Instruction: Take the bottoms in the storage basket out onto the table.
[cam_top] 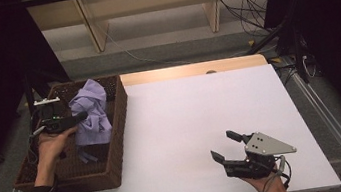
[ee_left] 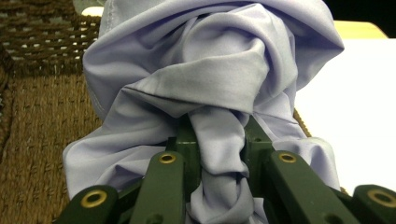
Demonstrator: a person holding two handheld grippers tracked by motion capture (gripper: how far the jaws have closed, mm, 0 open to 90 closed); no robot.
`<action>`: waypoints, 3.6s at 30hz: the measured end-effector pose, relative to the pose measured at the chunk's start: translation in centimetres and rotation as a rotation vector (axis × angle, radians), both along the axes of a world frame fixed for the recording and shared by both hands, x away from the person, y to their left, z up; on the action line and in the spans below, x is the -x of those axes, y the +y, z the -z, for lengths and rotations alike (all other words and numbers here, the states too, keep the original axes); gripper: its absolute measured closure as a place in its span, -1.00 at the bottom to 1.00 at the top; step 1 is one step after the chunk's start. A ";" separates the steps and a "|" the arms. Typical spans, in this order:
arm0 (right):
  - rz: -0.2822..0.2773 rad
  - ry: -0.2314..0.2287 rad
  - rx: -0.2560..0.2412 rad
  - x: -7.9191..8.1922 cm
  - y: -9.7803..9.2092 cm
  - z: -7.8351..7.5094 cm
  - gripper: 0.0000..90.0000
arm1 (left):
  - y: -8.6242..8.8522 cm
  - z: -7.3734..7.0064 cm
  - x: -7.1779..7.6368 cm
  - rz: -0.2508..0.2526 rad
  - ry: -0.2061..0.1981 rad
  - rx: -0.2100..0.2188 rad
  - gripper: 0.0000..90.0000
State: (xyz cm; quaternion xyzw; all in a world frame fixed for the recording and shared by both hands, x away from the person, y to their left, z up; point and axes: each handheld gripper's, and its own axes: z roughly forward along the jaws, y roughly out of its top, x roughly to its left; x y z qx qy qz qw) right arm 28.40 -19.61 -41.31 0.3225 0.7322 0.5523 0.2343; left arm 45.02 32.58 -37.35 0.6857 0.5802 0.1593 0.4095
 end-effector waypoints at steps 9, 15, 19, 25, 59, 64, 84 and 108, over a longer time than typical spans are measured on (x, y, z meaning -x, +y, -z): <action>0.001 0.001 0.000 0.0 0.0 0.0 -0.45 | 0.1 -0.3 0.1 0.000 -0.016 0.040 0.64; 0.004 0.000 0.000 0.1 -0.1 0.0 -0.45 | 0.2 -0.9 0.3 0.009 -0.044 0.088 0.64; 0.005 -0.001 -0.002 0.1 -0.1 0.0 -0.45 | 0.0 -1.1 0.4 0.020 -0.052 0.099 0.64; 0.008 0.000 -0.002 0.2 -0.1 0.0 -0.45 | -0.2 -1.6 0.5 0.033 -0.069 0.123 0.63; 0.009 -0.004 0.002 0.3 -0.1 0.0 -0.45 | -1.4 -4.1 1.6 0.140 -0.137 0.284 0.63; 0.011 -0.001 0.000 0.3 -0.1 0.0 -0.45 | -2.0 -4.3 1.8 0.165 -0.140 0.308 0.63; 0.010 0.000 0.004 0.4 -0.1 0.0 -0.45 | -4.3 -4.7 2.0 0.259 -0.148 0.382 0.63; 0.010 -0.001 0.004 0.3 -0.1 0.0 -0.45 | -8.2 -5.2 2.9 0.387 -0.136 0.415 0.63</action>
